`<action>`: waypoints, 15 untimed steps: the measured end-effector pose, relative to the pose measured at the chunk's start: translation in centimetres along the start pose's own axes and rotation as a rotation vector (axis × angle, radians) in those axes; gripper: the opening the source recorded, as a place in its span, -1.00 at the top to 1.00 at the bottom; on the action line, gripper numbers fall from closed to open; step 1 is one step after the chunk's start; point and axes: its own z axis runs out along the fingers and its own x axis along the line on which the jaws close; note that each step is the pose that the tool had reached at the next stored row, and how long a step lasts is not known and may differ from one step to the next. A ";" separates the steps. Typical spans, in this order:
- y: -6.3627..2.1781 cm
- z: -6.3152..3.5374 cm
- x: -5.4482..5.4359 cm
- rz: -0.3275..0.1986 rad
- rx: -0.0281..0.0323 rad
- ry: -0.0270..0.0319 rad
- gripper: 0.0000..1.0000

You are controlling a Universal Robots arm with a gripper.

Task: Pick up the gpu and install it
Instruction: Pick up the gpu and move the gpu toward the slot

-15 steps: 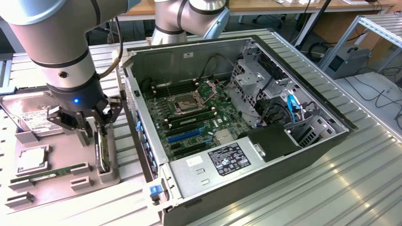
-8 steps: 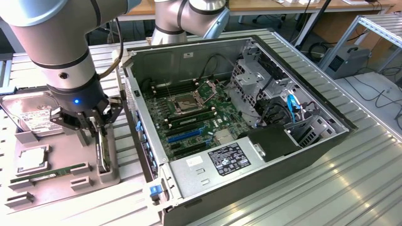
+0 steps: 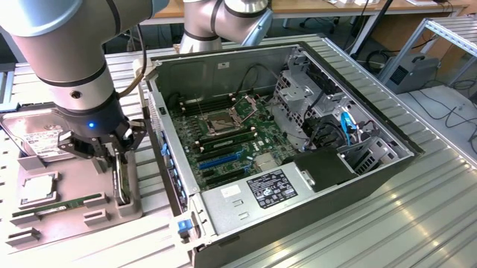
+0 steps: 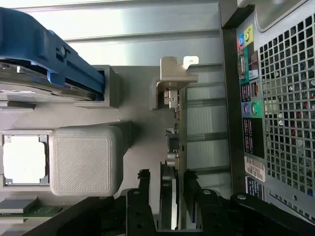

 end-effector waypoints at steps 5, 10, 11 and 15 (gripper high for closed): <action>0.00 0.00 0.0 0.000 0.0000 0.0000 0.46; 0.00 0.00 0.0 0.000 -0.0001 0.0000 0.46; 0.00 0.00 0.0 0.000 -0.0002 -0.0001 0.46; 0.01 -0.10 0.0 0.000 -0.0001 -0.0001 0.46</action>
